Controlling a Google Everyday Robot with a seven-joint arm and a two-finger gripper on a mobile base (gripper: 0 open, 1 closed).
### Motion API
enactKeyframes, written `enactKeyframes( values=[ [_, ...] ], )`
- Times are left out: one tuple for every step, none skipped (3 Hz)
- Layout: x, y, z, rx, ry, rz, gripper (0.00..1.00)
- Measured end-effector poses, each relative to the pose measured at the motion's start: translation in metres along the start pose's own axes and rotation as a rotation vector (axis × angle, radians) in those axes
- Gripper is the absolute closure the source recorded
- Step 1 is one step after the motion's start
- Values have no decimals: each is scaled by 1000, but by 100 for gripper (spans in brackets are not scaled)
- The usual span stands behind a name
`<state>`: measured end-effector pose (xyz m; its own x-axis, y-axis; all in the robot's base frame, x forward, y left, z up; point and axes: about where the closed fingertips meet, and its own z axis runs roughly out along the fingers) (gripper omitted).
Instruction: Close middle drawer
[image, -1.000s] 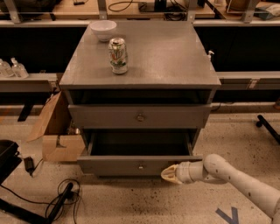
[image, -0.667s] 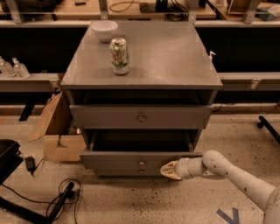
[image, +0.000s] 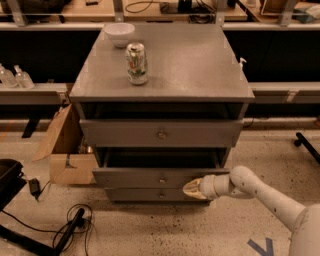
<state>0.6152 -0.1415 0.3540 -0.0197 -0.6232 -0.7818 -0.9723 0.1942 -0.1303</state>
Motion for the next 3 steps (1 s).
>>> enactKeyframes(
  values=[
    [0,1,0,0,0,0,100],
    [0,3,2,-4,-2,1,82],
    [-1,5,6,-10,-5,1,49]
  ],
)
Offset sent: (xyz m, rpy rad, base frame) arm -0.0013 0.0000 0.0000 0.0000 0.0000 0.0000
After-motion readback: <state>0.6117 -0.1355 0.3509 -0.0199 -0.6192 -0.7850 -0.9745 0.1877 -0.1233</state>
